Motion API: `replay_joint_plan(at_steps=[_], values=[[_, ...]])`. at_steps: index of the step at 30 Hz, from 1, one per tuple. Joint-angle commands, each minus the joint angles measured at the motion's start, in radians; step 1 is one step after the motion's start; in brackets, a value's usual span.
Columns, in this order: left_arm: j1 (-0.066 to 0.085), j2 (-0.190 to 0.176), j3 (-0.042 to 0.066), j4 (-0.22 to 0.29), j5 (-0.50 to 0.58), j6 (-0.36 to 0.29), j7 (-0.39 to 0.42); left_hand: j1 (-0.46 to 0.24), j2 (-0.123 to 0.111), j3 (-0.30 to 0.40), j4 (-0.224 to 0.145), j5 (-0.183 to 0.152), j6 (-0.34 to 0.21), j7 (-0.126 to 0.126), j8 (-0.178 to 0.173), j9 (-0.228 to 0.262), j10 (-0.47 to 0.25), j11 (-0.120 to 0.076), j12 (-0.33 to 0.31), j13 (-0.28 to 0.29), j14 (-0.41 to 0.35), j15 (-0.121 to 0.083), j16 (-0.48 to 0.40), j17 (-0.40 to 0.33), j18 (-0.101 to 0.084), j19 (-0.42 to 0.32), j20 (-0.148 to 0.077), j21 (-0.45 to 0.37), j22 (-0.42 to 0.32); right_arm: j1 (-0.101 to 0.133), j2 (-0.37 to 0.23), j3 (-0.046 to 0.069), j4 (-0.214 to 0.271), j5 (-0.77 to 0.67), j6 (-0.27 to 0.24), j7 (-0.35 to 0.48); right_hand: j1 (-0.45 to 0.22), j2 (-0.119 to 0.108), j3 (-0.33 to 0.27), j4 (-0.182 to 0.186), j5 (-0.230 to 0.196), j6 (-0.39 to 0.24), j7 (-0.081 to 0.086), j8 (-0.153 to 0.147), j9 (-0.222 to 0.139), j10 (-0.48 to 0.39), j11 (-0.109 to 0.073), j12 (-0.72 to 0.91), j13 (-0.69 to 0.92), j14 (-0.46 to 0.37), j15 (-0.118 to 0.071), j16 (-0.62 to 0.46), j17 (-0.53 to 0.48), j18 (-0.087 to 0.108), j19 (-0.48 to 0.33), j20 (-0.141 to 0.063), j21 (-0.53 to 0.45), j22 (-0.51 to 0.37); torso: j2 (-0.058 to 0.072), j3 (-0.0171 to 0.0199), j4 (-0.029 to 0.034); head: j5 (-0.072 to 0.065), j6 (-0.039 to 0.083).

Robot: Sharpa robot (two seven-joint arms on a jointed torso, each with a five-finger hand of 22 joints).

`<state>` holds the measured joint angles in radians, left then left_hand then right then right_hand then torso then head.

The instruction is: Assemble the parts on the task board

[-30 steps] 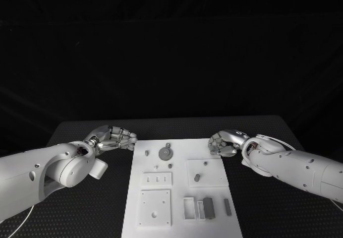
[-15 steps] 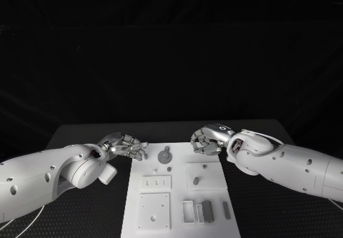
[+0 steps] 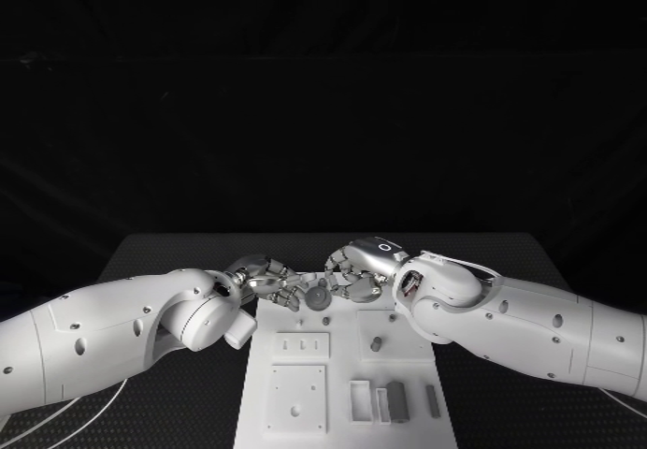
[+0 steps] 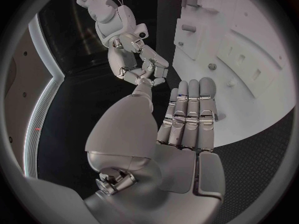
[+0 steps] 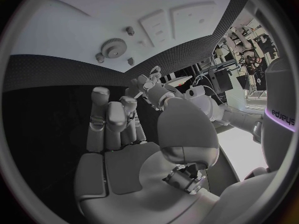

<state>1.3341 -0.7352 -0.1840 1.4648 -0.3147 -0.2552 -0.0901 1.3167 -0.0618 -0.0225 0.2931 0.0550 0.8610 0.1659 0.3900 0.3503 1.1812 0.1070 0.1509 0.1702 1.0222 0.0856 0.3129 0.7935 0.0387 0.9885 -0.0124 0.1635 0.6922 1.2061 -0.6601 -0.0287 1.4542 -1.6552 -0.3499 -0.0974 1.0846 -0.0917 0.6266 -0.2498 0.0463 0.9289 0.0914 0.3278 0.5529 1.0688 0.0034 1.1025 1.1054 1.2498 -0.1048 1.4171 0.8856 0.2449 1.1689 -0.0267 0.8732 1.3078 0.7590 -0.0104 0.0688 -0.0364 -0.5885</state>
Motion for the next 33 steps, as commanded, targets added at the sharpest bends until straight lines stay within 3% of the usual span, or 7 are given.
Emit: replay_joint_plan(at_steps=[1,16,33], values=[[0.0,0.006,0.0,0.013,0.021,-0.02,-0.026,0.001,0.009,-0.012,-0.001,-0.006,0.011,0.0,-0.004,-0.002,0.004,-0.002,0.006,0.004,0.005,-0.001,0.0,0.004,0.009,0.005,-0.003,0.0,0.003,-0.001,0.015,0.0,0.006,-0.031,-0.005,-0.048,-0.008,-0.001,0.001,-0.006,0.002,0.027,0.019,-0.001,0.002,0.005,-0.005,0.003,-0.001,0.004,-0.004,0.003,0.0,0.017,0.003,-0.007,0.007,0.017,0.0,-0.0011,-0.0001,0.008,-0.002],[0.0,0.018,-0.001,0.023,0.018,-0.017,-0.049,0.02,0.034,-0.055,0.0,-0.006,0.035,-0.009,-0.003,0.001,0.019,-0.013,0.029,0.035,0.026,-0.011,0.01,0.039,0.009,0.017,-0.01,0.007,0.018,-0.001,0.043,-0.001,0.029,-0.031,-0.005,-0.058,-0.011,-0.004,0.001,-0.007,0.002,0.029,0.018,-0.002,0.002,0.007,-0.006,0.003,-0.002,0.006,-0.005,0.003,-0.001,0.017,0.006,-0.008,0.007,0.016,0.0,0.001,-0.0016,0.011,-0.008],[0.0,0.021,-0.001,0.029,0.034,-0.04,-0.027,0.073,0.077,-0.07,-0.001,-0.006,0.079,-0.028,0.007,0.006,0.042,-0.032,0.062,0.074,0.058,-0.032,0.028,0.088,0.004,0.039,-0.03,0.023,0.042,-0.003,0.063,-0.007,0.022,-0.031,0.013,-0.059,-0.012,-0.003,0.003,-0.007,0.002,0.032,0.017,-0.002,0.003,0.008,-0.006,0.003,-0.003,0.008,-0.006,0.003,-0.001,0.017,0.008,-0.009,0.007,0.016,0.0,-0.0009,-0.0006,0.01,-0.012]])
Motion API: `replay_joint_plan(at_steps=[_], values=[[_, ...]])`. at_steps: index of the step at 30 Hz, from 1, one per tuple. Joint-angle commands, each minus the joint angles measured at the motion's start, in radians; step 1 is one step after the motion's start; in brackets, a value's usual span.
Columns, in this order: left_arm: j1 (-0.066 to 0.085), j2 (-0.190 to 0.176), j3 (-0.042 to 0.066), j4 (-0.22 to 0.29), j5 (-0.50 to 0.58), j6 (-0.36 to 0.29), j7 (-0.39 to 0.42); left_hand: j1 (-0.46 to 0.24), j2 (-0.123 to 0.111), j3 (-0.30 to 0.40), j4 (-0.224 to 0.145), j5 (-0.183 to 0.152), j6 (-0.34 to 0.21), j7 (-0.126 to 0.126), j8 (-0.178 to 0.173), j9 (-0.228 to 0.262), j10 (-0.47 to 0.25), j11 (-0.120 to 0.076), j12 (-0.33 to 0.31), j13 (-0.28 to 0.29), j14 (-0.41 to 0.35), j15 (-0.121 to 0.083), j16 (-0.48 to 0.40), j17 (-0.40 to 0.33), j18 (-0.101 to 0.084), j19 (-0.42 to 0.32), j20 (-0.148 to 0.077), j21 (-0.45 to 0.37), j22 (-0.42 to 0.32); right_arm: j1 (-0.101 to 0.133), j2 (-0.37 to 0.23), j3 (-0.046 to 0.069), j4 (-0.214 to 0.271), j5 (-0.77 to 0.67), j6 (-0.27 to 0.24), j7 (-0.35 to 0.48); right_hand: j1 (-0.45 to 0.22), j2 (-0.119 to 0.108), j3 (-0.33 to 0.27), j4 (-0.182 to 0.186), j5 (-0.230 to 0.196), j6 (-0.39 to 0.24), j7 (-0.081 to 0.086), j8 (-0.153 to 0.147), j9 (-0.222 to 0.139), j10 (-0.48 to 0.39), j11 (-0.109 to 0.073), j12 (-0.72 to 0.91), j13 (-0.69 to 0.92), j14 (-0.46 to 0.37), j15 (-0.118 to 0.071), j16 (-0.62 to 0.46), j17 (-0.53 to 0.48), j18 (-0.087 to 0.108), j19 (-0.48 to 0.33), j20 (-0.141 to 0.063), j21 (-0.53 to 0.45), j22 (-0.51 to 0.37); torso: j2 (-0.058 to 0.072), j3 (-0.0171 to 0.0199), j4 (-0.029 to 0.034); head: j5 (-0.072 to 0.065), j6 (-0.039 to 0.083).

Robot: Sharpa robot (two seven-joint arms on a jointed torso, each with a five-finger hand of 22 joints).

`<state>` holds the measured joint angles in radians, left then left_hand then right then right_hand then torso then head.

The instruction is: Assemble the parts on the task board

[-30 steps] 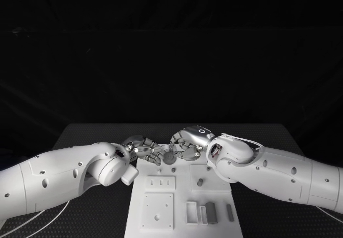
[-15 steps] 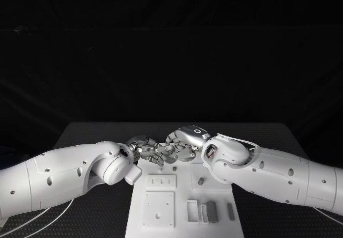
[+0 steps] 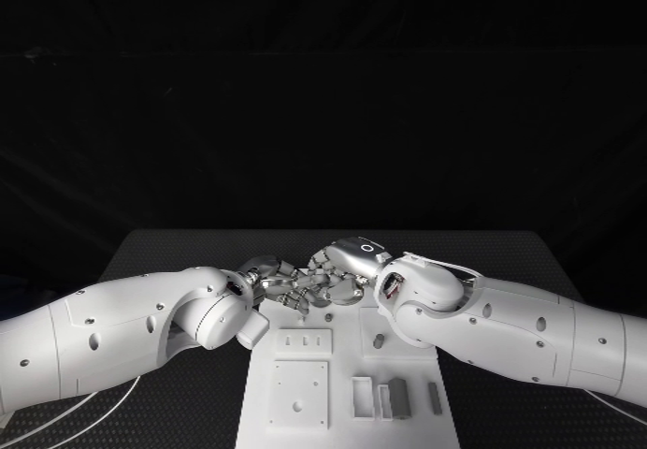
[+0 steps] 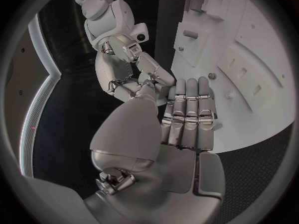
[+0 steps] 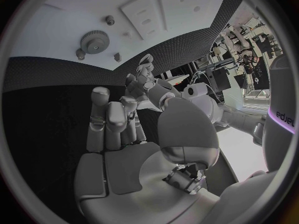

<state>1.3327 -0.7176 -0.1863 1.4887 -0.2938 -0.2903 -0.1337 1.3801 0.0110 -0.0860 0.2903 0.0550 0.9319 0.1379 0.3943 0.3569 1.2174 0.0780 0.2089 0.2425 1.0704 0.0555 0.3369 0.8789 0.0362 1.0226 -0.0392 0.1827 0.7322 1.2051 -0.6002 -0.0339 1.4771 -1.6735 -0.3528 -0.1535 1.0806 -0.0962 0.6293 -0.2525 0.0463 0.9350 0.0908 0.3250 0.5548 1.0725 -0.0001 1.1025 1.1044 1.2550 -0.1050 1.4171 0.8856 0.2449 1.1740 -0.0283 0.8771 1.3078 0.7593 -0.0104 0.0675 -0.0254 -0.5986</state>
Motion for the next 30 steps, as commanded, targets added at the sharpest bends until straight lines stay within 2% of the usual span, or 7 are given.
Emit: replay_joint_plan(at_steps=[1,6,11,15,22,30], values=[[0.001,0.004,0.002,0.006,0.014,-0.005,0.017,0.011,0.006,-0.008,0.001,-0.006,0.009,0.0,0.003,0.0,0.006,-0.003,0.005,0.003,0.01,-0.002,0.004,0.004,0.006,0.005,-0.003,0.004,0.002,-0.002,0.004,-0.002,-0.001,-0.013,0.016,-0.003,-0.008,0.001,0.0,-0.004,0.002,0.026,0.018,0.0,0.001,0.005,-0.003,0.003,-0.002,0.002,-0.006,0.003,-0.001,0.017,0.003,-0.008,0.003,0.016,0.0,-0.0012,0.0011,-0.001,-0.002],[0.001,0.003,0.002,0.007,0.018,-0.003,0.017,0.038,0.028,-0.011,0.0,-0.006,0.013,-0.002,0.002,0.0,0.005,-0.005,0.008,0.01,0.012,-0.004,0.002,0.012,0.004,0.004,-0.006,0.004,0.007,-0.004,0.008,-0.003,-0.005,-0.012,0.017,-0.003,-0.009,0.002,0.001,-0.004,0.002,0.028,0.017,0.001,0.002,0.005,-0.004,0.003,-0.002,0.003,-0.006,0.003,-0.001,0.017,0.003,-0.008,0.003,0.015,0.0,-0.0007,0.0004,0.0,-0.003],[0.001,-0.001,0.002,0.006,0.018,0.007,0.012,0.094,0.06,-0.027,-0.001,-0.006,0.017,-0.003,-0.002,0.0,0.002,-0.005,0.011,0.021,0.013,-0.004,-0.003,0.025,0.001,0.002,-0.008,0.003,0.014,-0.004,0.007,-0.003,-0.014,-0.012,0.015,-0.004,-0.009,0.003,0.001,-0.004,0.002,0.029,0.017,0.001,0.002,0.006,-0.004,0.003,-0.002,0.003,-0.006,0.002,-0.001,0.017,0.004,-0.008,0.003,0.015,0.0,-0.0005,0.0005,0.0,-0.004],[0.001,-0.004,0.002,0.006,0.018,0.008,0.012,0.141,0.071,-0.01,-0.001,-0.006,0.022,-0.004,-0.003,0.001,0.003,-0.006,0.013,0.028,0.015,-0.005,-0.007,0.032,0.001,0.003,-0.008,0.003,0.018,-0.004,0.006,-0.003,-0.017,-0.012,0.014,-0.005,-0.009,0.004,0.002,-0.005,0.002,0.03,0.016,0.001,0.002,0.006,-0.004,0.003,-0.002,0.004,-0.007,0.002,-0.001,0.017,0.004,-0.009,0.003,0.015,-0.001,-0.0002,0.0004,0.0,-0.005],[0.001,-0.01,0.002,0.006,0.018,0.014,0.013,0.177,0.07,0.015,-0.001,-0.006,0.027,-0.006,-0.004,0.001,0.005,-0.007,0.014,0.035,0.016,-0.005,-0.012,0.04,-0.001,0.002,-0.008,0.0,0.02,-0.005,0.005,-0.003,-0.016,-0.012,0.017,-0.006,-0.009,0.005,0.003,-0.005,0.002,0.033,0.016,0.002,0.003,0.008,-0.005,0.003,-0.003,0.005,-0.008,0.002,-0.002,0.017,0.005,-0.009,0.003,0.015,0.0,0.0001,-0.0004,0.0,-0.005],[0.001,-0.01,0.002,0.006,0.028,0.015,0.011,0.157,0.046,0.014,0.003,-0.006,0.024,-0.002,-0.009,0.0,0.001,-0.005,0.012,0.039,0.015,-0.001,-0.018,0.047,-0.005,0.002,-0.006,-0.003,0.022,-0.006,0.007,-0.004,-0.015,-0.012,0.024,-0.005,-0.01,0.006,0.003,-0.007,0.002,0.036,0.015,0.002,0.004,0.009,-0.006,0.003,-0.003,0.006,-0.008,0.002,-0.002,0.017,0.006,-0.01,0.003,0.015,0.0,0.0001,-0.001,0.0,-0.005]])
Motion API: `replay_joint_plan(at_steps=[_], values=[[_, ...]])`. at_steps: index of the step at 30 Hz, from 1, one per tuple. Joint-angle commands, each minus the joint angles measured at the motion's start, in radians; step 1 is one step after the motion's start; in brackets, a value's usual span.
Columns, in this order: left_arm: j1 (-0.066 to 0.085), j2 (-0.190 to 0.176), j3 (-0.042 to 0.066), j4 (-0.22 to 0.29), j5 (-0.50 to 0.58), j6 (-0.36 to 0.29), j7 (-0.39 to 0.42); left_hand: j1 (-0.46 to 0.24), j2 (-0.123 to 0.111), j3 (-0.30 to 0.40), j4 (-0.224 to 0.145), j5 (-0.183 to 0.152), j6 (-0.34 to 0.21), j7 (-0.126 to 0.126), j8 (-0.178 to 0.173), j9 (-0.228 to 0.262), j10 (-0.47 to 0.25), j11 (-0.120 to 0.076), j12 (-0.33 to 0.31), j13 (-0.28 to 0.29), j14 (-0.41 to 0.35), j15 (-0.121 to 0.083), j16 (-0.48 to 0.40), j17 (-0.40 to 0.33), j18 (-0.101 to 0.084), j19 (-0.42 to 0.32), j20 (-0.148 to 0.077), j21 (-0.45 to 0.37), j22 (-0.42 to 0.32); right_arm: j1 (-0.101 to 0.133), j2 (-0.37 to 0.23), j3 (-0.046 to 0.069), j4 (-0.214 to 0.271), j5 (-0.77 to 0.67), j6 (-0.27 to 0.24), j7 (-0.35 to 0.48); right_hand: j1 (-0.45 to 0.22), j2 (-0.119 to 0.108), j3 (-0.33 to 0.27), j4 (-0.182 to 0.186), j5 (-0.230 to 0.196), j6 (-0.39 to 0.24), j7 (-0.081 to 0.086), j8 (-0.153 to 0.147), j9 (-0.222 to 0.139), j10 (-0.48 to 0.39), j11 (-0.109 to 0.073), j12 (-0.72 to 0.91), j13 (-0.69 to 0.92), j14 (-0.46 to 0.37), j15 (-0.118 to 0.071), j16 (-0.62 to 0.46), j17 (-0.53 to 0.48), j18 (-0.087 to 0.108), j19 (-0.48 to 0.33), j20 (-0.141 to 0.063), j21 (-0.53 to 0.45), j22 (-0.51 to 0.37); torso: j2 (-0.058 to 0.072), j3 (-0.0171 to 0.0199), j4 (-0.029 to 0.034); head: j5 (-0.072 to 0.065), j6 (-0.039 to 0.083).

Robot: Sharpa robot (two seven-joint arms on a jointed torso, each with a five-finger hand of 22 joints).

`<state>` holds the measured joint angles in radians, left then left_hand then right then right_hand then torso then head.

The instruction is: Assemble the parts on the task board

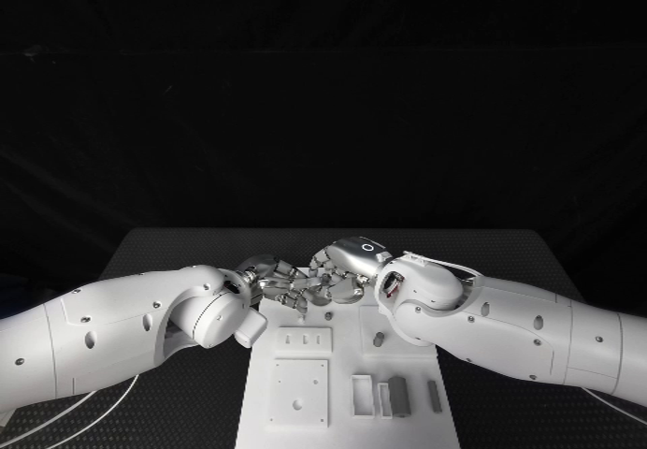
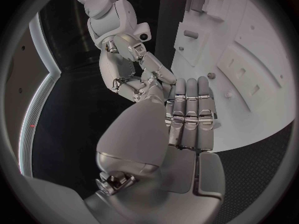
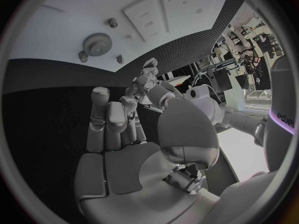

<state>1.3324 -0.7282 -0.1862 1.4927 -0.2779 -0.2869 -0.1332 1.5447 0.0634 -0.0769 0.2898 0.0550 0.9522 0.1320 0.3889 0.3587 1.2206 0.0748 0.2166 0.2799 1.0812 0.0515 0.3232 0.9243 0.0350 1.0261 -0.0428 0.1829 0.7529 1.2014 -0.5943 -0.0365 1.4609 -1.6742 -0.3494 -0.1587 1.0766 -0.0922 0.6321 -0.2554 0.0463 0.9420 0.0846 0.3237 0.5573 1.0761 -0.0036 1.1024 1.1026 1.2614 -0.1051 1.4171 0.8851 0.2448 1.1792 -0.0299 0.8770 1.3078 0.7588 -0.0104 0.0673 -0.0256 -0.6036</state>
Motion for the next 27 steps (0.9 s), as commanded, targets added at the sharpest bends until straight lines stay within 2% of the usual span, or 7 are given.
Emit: replay_joint_plan(at_steps=[1,8,14,27], values=[[0.002,0.001,0.002,0.002,0.012,0.013,0.01,-0.008,-0.006,0.005,0.003,-0.006,0.004,0.004,-0.004,-0.002,-0.002,-0.001,0.004,0.002,0.004,0.003,-0.005,0.001,-0.003,-0.002,-0.002,-0.003,0.001,-0.002,0.001,-0.001,0.001,-0.011,0.021,0.0,-0.006,0.002,0.0,-0.004,0.002,0.029,0.021,0.004,0.001,0.005,-0.002,0.003,-0.001,0.0,-0.008,0.002,-0.001,0.017,0.001,-0.008,0.003,0.015,0.0,0.0002,-0.0008,0.0,0.0],[0.002,0.001,0.002,0.004,0.014,0.015,0.006,-0.009,-0.003,0.017,0.001,-0.006,0.014,-0.001,-0.001,0.001,0.006,-0.006,0.008,0.007,0.009,-0.001,-0.005,0.007,-0.001,0.001,-0.004,-0.003,0.003,-0.003,0.001,-0.001,0.001,-0.012,0.016,-0.004,-0.007,0.003,0.001,-0.004,0.002,0.031,0.02,0.004,0.002,0.006,-0.003,0.003,-0.001,0.0,-0.008,0.002,-0.001,0.017,0.001,-0.008,0.003,0.015,0.0,0.0006,-0.0006,0.0,-0.001],[0.002,-0.001,0.002,0.002,0.034,-0.009,0.009,0.046,0.006,0.072,-0.001,-0.005,0.068,-0.03,0.027,0.02,0.058,-0.031,0.039,0.031,0.04,-0.014,0.012,0.026,0.001,0.022,-0.014,0.008,0.015,-0.005,0.002,-0.001,0.0,-0.012,0.017,-0.005,-0.007,0.003,0.001,-0.004,0.002,0.032,0.02,0.004,0.002,0.006,-0.003,0.003,-0.002,0.001,-0.009,0.002,-0.002,0.017,0.002,-0.008,0.003,0.015,0.0,0.0007,-0.0005,0.0,-0.002],[0.001,-0.004,0.002,0.002,0.053,0.002,0.018,0.015,0.017,0.12,-0.001,-0.006,0.1,-0.047,0.047,0.061,0.079,-0.052,0.077,0.09,0.048,-0.031,0.062,0.062,-0.005,0.033,-0.033,0.028,0.051,-0.009,0.001,-0.001,-0.01,-0.012,0.023,-0.008,-0.009,0.002,0.0,-0.005,0.002,0.033,0.02,0.004,0.002,0.007,-0.004,0.003,-0.002,0.001,-0.009,0.002,-0.002,0.017,0.002,-0.008,0.002,0.015,0.0,0.0004,-0.0012,0.001,-0.006]])
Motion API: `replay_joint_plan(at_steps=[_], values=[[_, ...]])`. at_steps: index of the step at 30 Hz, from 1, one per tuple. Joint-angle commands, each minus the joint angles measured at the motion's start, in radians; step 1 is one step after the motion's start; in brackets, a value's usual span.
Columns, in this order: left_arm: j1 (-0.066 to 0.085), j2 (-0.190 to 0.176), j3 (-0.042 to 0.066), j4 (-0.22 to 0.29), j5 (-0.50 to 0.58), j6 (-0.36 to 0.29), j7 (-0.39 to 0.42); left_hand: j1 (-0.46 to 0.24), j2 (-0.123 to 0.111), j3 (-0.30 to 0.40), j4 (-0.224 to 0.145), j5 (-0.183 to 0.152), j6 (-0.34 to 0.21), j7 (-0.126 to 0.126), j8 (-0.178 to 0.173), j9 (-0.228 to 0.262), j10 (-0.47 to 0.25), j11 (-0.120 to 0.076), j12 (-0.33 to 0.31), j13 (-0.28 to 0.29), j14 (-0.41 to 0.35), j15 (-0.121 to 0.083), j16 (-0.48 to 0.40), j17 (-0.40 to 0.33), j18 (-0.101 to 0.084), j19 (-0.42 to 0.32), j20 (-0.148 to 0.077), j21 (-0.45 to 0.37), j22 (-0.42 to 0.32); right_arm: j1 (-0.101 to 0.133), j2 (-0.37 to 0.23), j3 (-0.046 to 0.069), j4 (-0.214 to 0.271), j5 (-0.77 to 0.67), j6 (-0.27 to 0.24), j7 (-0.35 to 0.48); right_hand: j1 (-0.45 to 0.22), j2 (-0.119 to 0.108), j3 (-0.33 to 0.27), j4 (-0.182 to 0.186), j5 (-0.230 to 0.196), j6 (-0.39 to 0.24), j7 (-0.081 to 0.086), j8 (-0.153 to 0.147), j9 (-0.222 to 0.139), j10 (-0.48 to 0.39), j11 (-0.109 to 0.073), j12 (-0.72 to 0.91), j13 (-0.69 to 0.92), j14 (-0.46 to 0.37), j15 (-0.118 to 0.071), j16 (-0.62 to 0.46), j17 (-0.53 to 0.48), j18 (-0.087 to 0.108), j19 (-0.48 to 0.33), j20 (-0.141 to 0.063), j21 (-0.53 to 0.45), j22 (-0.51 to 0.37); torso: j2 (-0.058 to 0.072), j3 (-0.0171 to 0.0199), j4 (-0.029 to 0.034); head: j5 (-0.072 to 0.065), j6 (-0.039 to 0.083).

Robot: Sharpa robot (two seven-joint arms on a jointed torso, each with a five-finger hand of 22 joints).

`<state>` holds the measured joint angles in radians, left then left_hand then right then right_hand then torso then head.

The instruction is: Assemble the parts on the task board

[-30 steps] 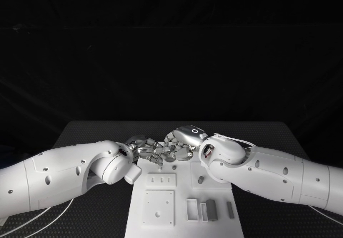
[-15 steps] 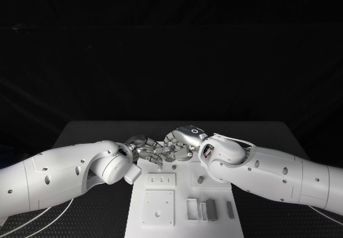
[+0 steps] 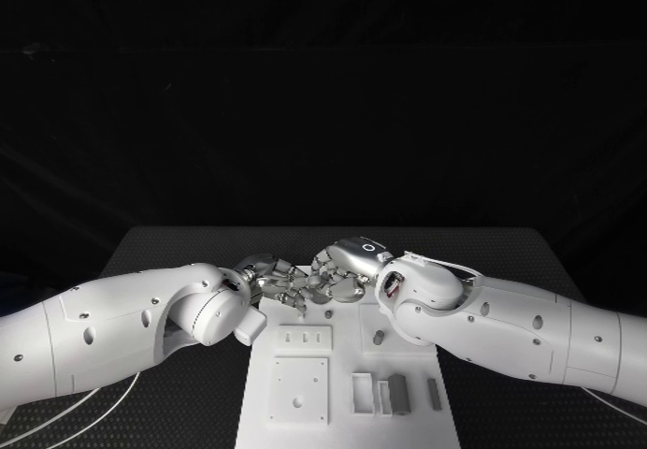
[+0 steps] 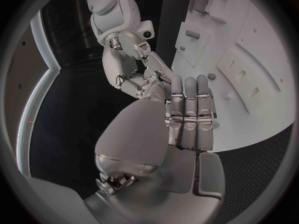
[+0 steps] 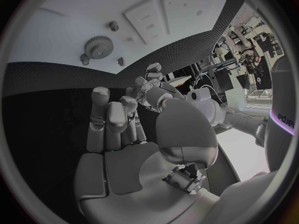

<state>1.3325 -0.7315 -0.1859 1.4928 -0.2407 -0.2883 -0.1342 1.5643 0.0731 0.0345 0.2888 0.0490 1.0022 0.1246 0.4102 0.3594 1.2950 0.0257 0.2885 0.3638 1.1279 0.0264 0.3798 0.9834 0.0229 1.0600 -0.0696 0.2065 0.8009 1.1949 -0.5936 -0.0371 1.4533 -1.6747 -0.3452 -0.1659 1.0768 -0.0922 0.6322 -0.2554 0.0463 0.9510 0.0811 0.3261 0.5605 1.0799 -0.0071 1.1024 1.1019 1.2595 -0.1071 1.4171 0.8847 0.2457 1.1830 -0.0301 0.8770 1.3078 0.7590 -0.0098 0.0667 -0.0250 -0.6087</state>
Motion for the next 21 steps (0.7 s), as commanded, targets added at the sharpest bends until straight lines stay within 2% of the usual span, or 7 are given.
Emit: replay_joint_plan(at_steps=[1,8,11,14,17,21], values=[[0.001,-0.001,0.001,0.002,0.016,0.005,0.02,-0.005,0.007,0.011,0.0,0.0,0.051,-0.041,0.027,0.063,0.005,-0.003,0.008,0.011,0.002,-0.007,0.008,0.005,0.006,-0.001,-0.007,0.005,0.005,-0.002,0.001,-0.001,-0.003,-0.012,0.019,-0.001,-0.009,0.001,0.0,-0.005,0.002,0.024,0.023,0.001,-0.001,0.003,0.0,0.003,-0.001,0.003,-0.007,0.002,-0.001,0.016,-0.002,-0.008,0.002,0.015,0.0,-0.0001,-0.0006,0.0,-0.001],[0.001,-0.004,0.001,0.001,0.026,0.012,0.021,-0.016,0.015,0.016,0.0,0.0,0.053,-0.043,0.031,0.081,0.001,-0.007,0.023,0.035,0.0,-0.01,0.024,0.016,0.003,-0.004,-0.011,0.009,0.019,-0.004,-0.003,-0.001,-0.007,-0.012,0.02,-0.005,-0.012,-0.005,-0.001,-0.007,0.002,0.022,0.023,-0.001,-0.001,0.003,0.0,0.001,-0.002,0.003,-0.007,0.001,-0.002,0.016,-0.003,-0.008,0.001,0.015,0.0,-0.0001,-0.0002,-0.001,-0.001],[0.001,-0.004,0.001,-0.003,0.027,0.029,0.013,-0.028,0.026,0.011,-0.001,0.0,0.053,-0.044,0.032,0.089,-0.002,-0.008,0.028,0.044,-0.002,-0.012,0.029,0.02,0.002,-0.006,-0.013,0.01,0.024,-0.005,-0.01,-0.001,-0.013,-0.012,0.018,-0.008,-0.014,-0.011,0.0,-0.007,0.002,0.016,0.025,-0.006,-0.002,0.002,0.001,-0.001,-0.003,0.001,-0.007,-0.001,-0.003,0.016,-0.004,-0.008,0.0,0.014,0.0,0.0001,0.0002,-0.001,-0.002],[0.001,-0.006,0.001,-0.005,0.024,0.056,-0.003,-0.045,0.045,-0.003,-0.001,0.0,0.05,-0.044,0.032,0.099,-0.008,-0.008,0.033,0.056,-0.007,-0.012,0.034,0.024,0.002,-0.01,-0.014,0.011,0.031,-0.005,-0.023,-0.001,-0.025,-0.014,0.013,-0.01,-0.016,-0.015,0.001,-0.007,0.002,0.012,0.026,-0.01,-0.003,0.0,0.002,-0.003,-0.005,0.001,-0.005,-0.002,-0.003,0.016,-0.004,-0.008,-0.002,0.014,-0.001,-0.0001,0.0003,-0.001,-0.002],[0.001,-0.009,0.001,-0.007,0.004,0.076,-0.017,-0.069,0.076,-0.022,-0.002,0.0,0.046,-0.044,0.033,0.111,-0.016,-0.008,0.039,0.071,-0.012,-0.012,0.04,0.028,0.002,-0.015,-0.015,0.012,0.04,-0.005,-0.041,-0.001,-0.035,-0.016,0.005,-0.011,-0.016,-0.017,0.001,-0.007,0.002,0.01,0.027,-0.011,-0.003,0.0,0.003,-0.004,-0.005,0.0,-0.005,-0.003,-0.003,0.016,-0.004,-0.008,-0.002,0.014,0.0,-0.0002,-0.0006,0.0,-0.004],[0.001,-0.011,0.001,-0.011,-0.054,0.096,-0.046,-0.092,0.104,-0.041,-0.001,0.0,0.048,-0.047,0.035,0.125,-0.018,-0.01,0.048,0.086,-0.011,-0.015,0.049,0.033,0.003,-0.015,-0.017,0.015,0.05,-0.005,-0.067,0.0,-0.044,-0.016,-0.004,-0.013,-0.016,-0.02,0.002,-0.007,0.002,0.01,0.027,-0.013,-0.003,-0.001,0.003,-0.005,-0.006,0.0,-0.004,-0.003,-0.003,0.016,-0.004,-0.008,-0.003,0.013,0.0,0.0009,-0.0012,0.003,-0.006]])
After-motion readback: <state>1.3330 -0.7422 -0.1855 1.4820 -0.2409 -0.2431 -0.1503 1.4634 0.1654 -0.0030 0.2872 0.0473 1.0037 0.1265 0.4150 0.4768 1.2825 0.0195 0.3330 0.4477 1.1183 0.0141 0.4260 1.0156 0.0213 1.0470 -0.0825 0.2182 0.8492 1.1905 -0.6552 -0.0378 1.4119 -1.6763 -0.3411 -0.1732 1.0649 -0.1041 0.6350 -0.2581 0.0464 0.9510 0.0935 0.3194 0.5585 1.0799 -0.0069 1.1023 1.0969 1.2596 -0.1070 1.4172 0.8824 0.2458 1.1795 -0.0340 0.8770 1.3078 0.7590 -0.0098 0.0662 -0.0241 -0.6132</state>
